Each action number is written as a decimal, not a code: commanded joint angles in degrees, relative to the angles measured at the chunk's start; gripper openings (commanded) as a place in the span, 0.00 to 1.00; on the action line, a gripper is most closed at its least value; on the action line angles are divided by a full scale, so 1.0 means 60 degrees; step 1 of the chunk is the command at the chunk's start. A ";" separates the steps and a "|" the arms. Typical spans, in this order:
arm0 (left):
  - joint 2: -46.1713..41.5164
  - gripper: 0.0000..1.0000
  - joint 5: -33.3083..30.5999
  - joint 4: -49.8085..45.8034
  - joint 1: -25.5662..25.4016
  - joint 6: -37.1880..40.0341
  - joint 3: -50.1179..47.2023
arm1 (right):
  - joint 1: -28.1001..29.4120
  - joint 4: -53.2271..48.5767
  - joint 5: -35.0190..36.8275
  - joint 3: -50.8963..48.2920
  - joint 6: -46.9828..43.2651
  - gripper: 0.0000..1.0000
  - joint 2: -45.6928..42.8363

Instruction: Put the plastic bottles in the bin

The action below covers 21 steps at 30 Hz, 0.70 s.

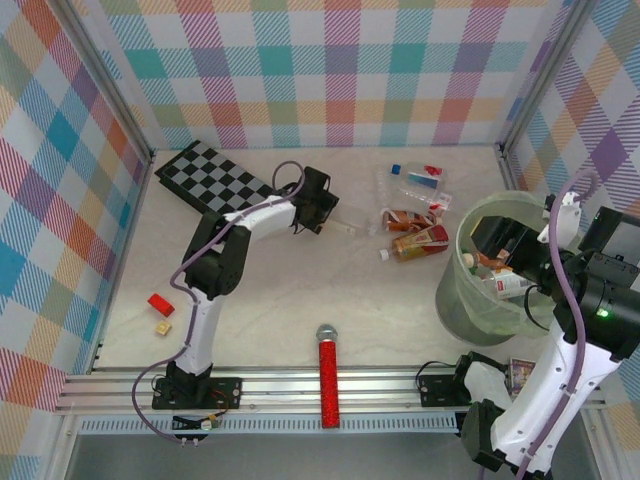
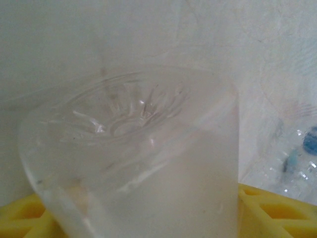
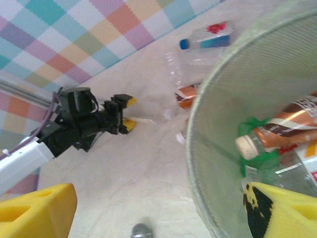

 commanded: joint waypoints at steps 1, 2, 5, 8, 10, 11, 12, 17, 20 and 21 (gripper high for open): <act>-0.1374 0.57 -0.0189 0.0476 0.0100 0.0759 -0.0435 | -0.0079 0.0438 -0.1059 -0.0088 0.0141 0.85 0.0230; -0.1693 0.57 -0.0228 0.0483 0.0111 0.1019 -0.0552 | -0.0082 0.0509 -0.1166 -0.0074 0.0161 0.85 0.0278; -0.2391 0.56 -0.0120 0.0382 0.0156 0.1709 -0.0812 | -0.0069 0.0740 -0.1756 -0.0088 0.0276 0.85 0.0380; -0.3042 0.55 0.0265 0.0429 0.0231 0.2323 -0.1112 | -0.0031 0.1116 -0.2259 -0.0225 0.0437 0.84 0.0443; -0.3468 0.54 0.0485 0.0469 0.0301 0.2653 -0.1358 | 0.0073 0.1364 -0.2469 -0.0364 0.0559 0.84 0.0486; -0.3681 0.53 0.0633 0.0483 0.0350 0.2858 -0.1477 | 0.0193 0.1482 -0.2512 -0.0446 0.0603 0.84 0.0526; -0.3910 0.52 0.0782 0.0483 0.0409 0.3038 -0.1596 | 0.0337 0.1627 -0.2527 -0.0531 0.0643 0.84 0.0564; -0.4852 0.48 0.1915 0.0891 0.0734 0.3624 -0.2365 | 0.1653 0.2506 -0.2192 -0.0923 0.1114 0.84 0.0852; -0.5323 0.45 0.2696 0.1169 0.0915 0.3931 -0.2802 | 0.3104 0.3120 -0.1465 -0.1089 0.1446 0.84 0.1177; -0.5486 0.44 0.2864 0.1183 0.0955 0.4091 -0.2927 | 0.3547 0.3320 -0.1276 -0.1153 0.1549 0.84 0.1323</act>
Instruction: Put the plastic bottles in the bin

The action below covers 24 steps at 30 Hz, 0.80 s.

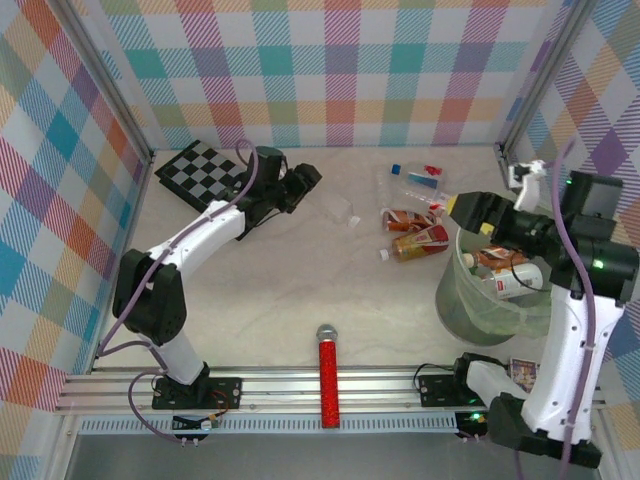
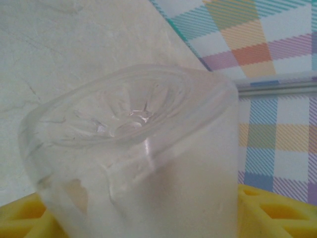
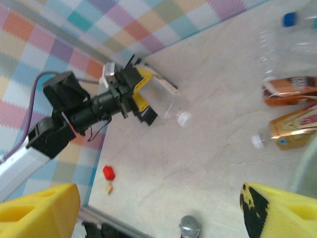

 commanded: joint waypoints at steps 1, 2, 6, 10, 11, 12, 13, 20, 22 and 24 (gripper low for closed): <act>-0.0726 0.43 0.1252 0.0394 0.0164 0.0854 -0.0380 | 0.1238 0.1157 0.0570 -0.0221 0.0552 0.84 0.0417; -0.0865 0.42 0.1452 0.0332 0.0183 0.1059 -0.0438 | 0.1682 0.1383 0.0742 -0.0307 0.0640 0.85 0.0593; -0.1343 0.40 0.2477 0.0384 0.0195 0.1635 -0.0702 | 0.3555 0.1907 0.1615 -0.0300 0.0748 0.86 0.1501; -0.1816 0.39 0.3481 0.0714 0.0260 0.1760 -0.1111 | 0.4738 0.2453 0.1610 -0.0215 0.0735 0.88 0.2518; -0.1968 0.39 0.3657 0.0785 0.0273 0.1759 -0.1243 | 0.4979 0.2591 0.1543 -0.0185 0.0710 0.89 0.2784; -0.2137 0.40 0.3812 0.0826 0.0295 0.1762 -0.1348 | 0.5178 0.2695 0.1470 -0.0153 0.0688 0.90 0.3049; -0.2274 0.40 0.3926 0.0880 0.0295 0.1756 -0.1466 | 0.5344 0.2771 0.1424 -0.0127 0.0656 0.91 0.3291; -0.3204 0.40 0.4356 0.1760 0.0310 0.1242 -0.2269 | 0.5897 0.4089 -0.0126 -0.0593 0.0849 0.95 0.4552; -0.3255 0.40 0.4286 0.1872 0.0309 0.1076 -0.2367 | 0.6123 0.4350 -0.0398 -0.0671 0.0915 0.95 0.4769; -0.3215 0.40 0.4154 0.1940 0.0305 0.1013 -0.2407 | 0.6301 0.4579 -0.0497 -0.0790 0.0986 0.95 0.4862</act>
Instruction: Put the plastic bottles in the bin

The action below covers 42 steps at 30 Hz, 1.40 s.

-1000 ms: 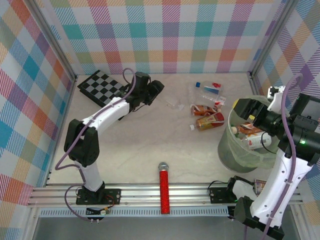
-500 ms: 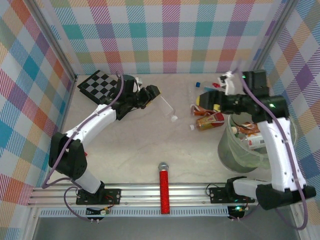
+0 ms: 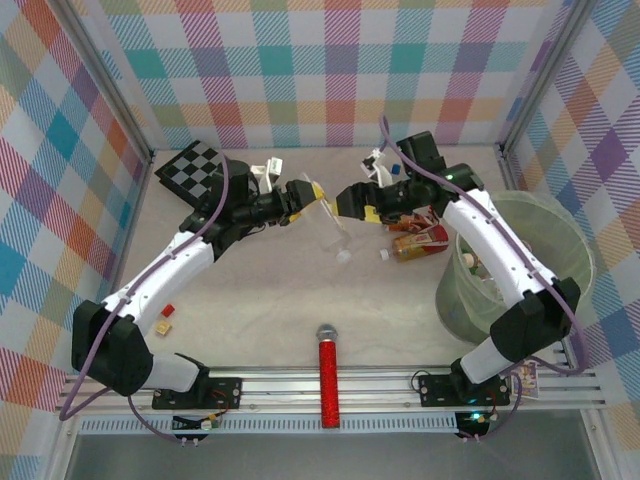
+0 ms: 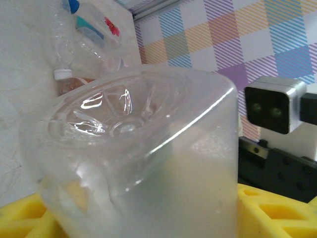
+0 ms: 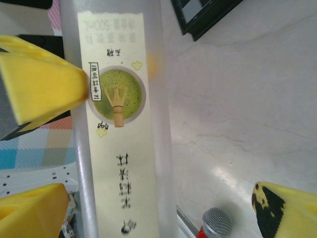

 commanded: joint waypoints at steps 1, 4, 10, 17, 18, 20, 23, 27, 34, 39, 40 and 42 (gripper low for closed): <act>-0.0159 0.40 0.0157 0.0741 0.0080 -0.0322 -0.0206 | 0.0342 0.0864 -0.0870 -0.0157 0.0171 0.95 0.0105; -0.0030 0.40 0.0178 0.1235 0.0034 -0.0612 -0.0291 | 0.0509 0.1001 -0.1053 -0.0332 0.0218 0.94 0.0310; 0.0202 0.40 -0.0032 0.1518 -0.0026 -0.0727 -0.0215 | 0.0555 0.1205 -0.1133 -0.0599 0.0391 0.78 0.0365; 0.0464 0.42 0.0101 0.1823 -0.0067 -0.0966 -0.0083 | 0.0556 0.1090 -0.0844 -0.0489 0.0362 0.61 0.0377; 0.0472 0.42 0.0090 0.1845 -0.0057 -0.0985 -0.0084 | 0.0543 0.1090 -0.0818 -0.0445 0.0347 0.58 0.0380; 0.0440 0.45 0.0090 0.1860 -0.0079 -0.0981 -0.0083 | 0.0555 0.0976 -0.0733 -0.0324 0.0315 0.55 0.0389; 0.0378 0.62 0.0032 0.1875 -0.0069 -0.0996 -0.0083 | 0.0541 0.0796 -0.0564 -0.0134 0.0224 0.50 0.0391; 0.0189 1.00 -0.0041 0.1890 -0.0049 -0.0988 -0.0083 | 0.0462 0.0400 -0.0243 0.0145 0.0072 0.44 0.0295; -0.0195 1.00 -0.0821 0.0910 0.0037 -0.0384 0.0037 | -0.0254 -0.1552 0.1811 0.0583 -0.0183 0.28 -0.0997; 0.0270 0.99 -0.1073 0.0493 0.0050 -0.0104 0.0210 | -0.1194 -0.3980 0.3908 0.1814 -0.0183 0.08 -0.2099; 0.0409 0.99 -0.1101 0.0311 0.0043 -0.0020 0.0307 | -0.1382 -0.4445 0.4323 0.2129 -0.0187 0.05 -0.2208; 0.0740 0.98 -0.1339 -0.0211 0.0039 0.0307 0.0594 | -0.1871 -0.5618 0.5303 0.2877 -0.0173 0.01 -0.2315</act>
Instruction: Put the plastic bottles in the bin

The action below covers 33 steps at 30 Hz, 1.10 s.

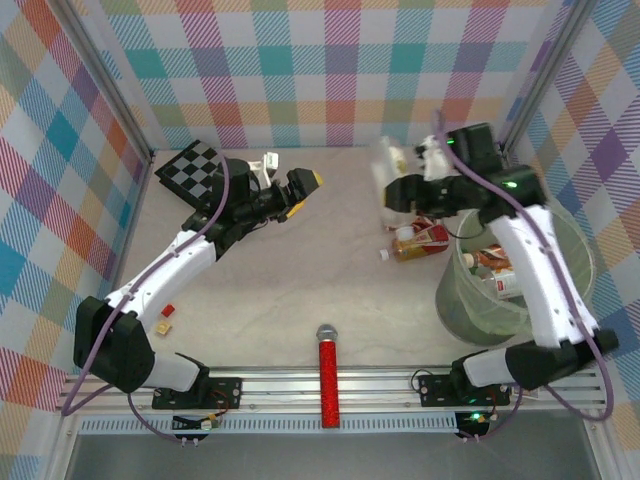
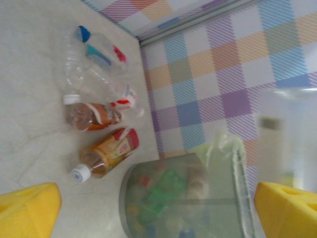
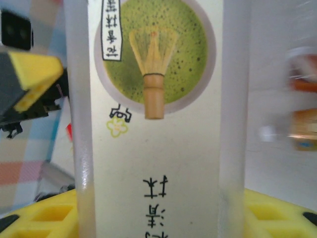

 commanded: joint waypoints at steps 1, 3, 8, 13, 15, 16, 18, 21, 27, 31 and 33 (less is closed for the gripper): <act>0.0507 0.98 -0.0506 -0.0929 0.0045 0.0690 0.0572 | -0.0654 -0.2738 0.2087 0.1079 -0.0176 0.00 -0.0380; 0.0733 0.98 -0.0800 -0.1382 0.0049 0.0980 0.0785 | -0.1233 -0.3837 0.2783 0.1770 -0.0145 0.00 -0.0353; 0.1127 0.98 -0.1251 -0.2161 0.0041 0.1569 0.1165 | -0.2491 -0.5517 0.4325 0.2883 -0.0176 0.00 -0.0253; 0.1363 0.97 -0.1462 -0.2596 0.0047 0.2005 0.1475 | -0.4418 -0.5508 0.4229 0.1905 -0.0425 0.00 -0.0516; 0.1381 0.97 -0.1527 -0.2702 0.0047 0.2152 0.1522 | -0.4881 -0.5463 0.4051 0.1306 -0.0516 0.00 -0.0456; 0.1381 0.97 -0.1547 -0.2708 0.0043 0.2212 0.1535 | -0.4962 -0.5455 0.4038 0.1067 -0.0511 0.00 -0.0439; 0.1381 0.97 -0.1585 -0.3051 0.0048 0.2377 0.1553 | -0.5128 -0.5296 0.3950 0.0484 -0.0439 0.00 -0.0501; 0.1380 0.96 -0.1560 -0.3127 0.0050 0.2529 0.1542 | -0.5407 -0.4922 0.3792 -0.0526 -0.0377 0.00 -0.0658; 0.1451 0.96 -0.1450 -0.3114 0.0039 0.2591 0.1481 | -0.5806 -0.3948 0.3367 -0.2384 -0.0485 0.00 -0.0849; 0.1440 0.96 -0.1445 -0.3100 0.0046 0.2609 0.1378 | -0.5831 -0.3551 0.3051 -0.3126 -0.0585 0.00 -0.0835; 0.1410 0.96 -0.1459 -0.3072 0.0043 0.2612 0.1301 | -0.5820 -0.3353 0.2746 -0.3571 -0.0620 0.00 -0.0986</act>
